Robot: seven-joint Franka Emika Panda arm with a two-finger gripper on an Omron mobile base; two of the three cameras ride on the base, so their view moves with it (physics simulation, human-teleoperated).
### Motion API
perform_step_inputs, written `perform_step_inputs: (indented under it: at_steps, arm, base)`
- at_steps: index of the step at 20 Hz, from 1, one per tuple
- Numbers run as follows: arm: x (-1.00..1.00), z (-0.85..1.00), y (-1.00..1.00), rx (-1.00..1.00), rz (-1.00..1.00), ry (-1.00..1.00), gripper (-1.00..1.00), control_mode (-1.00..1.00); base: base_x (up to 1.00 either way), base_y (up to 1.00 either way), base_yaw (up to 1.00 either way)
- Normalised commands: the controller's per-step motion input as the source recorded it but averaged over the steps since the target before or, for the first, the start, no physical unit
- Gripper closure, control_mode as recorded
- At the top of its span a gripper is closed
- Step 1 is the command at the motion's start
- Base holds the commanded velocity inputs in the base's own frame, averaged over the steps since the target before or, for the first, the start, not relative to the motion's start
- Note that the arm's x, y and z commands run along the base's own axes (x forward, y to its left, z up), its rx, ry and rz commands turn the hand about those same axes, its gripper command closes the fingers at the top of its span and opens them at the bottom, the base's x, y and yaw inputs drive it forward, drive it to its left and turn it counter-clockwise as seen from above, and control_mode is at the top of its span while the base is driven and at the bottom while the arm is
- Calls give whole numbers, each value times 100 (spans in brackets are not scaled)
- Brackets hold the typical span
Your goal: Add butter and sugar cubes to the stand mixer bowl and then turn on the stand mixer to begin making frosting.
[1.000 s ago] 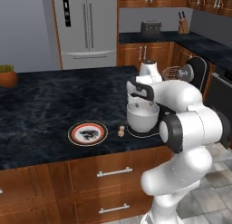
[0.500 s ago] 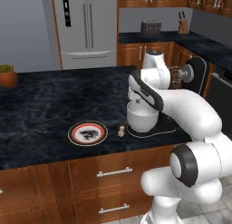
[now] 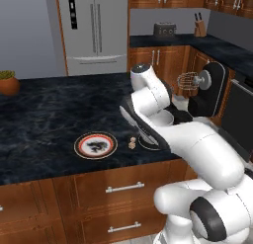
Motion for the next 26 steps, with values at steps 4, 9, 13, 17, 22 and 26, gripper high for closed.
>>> perform_step_inputs:
  at_steps: [4,9,13,17,22,26]
  arm:
    - [-41,-4,25,-25,27,5,-100,-100]
    - [-15,-17,21,-21,27,15,-100,-100]
    - [0,-31,19,-22,18,25,-100,-100]
    - [15,-30,20,-25,13,40,-100,-100]
    - [14,-22,12,-24,13,36,-100,-100]
    - [22,-8,0,-20,11,28,-100,-100]
  base:
    - [0,0,0]
    - [0,0,0]
    - [0,0,0]
    - [0,0,0]
    - [0,0,0]
    - [0,0,0]
